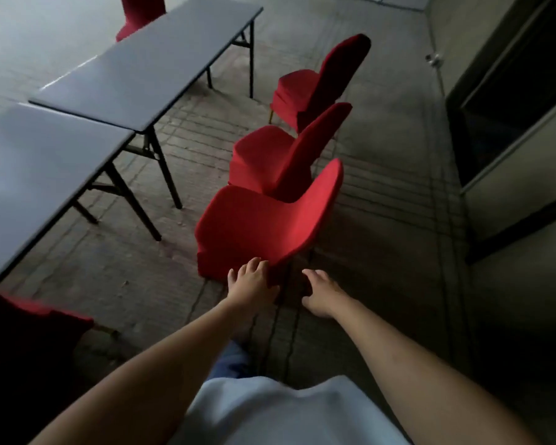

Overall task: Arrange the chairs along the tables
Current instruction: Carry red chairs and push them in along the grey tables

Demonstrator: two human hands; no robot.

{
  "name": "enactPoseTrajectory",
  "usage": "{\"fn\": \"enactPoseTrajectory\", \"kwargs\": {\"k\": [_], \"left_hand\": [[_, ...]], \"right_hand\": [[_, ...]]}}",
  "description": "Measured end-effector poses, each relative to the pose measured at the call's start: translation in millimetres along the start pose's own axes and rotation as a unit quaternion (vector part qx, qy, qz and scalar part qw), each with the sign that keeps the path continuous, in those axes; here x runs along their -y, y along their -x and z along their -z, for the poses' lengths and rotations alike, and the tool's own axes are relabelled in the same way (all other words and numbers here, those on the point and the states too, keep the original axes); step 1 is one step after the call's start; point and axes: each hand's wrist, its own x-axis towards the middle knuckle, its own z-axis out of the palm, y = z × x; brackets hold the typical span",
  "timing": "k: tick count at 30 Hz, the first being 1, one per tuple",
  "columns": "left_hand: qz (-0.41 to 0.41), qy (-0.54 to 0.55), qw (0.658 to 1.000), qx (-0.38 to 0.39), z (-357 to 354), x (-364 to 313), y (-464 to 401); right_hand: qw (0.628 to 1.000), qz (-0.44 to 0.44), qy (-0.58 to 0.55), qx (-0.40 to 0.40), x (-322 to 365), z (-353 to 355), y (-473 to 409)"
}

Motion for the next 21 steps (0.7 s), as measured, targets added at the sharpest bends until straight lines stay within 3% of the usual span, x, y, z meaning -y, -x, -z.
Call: {"fn": "enactPoseTrajectory", "kwargs": {"k": [12, 21], "left_hand": [[-0.126, -0.056, 0.988, 0.072, -40, -117, -100], [-0.086, -0.052, 0.994, 0.042, -27, -173, -227]], "right_hand": [[0.991, -0.085, -0.095, -0.031, -112, 53, -34], [0.995, -0.090, -0.052, 0.001, -152, 157, -136]]}}
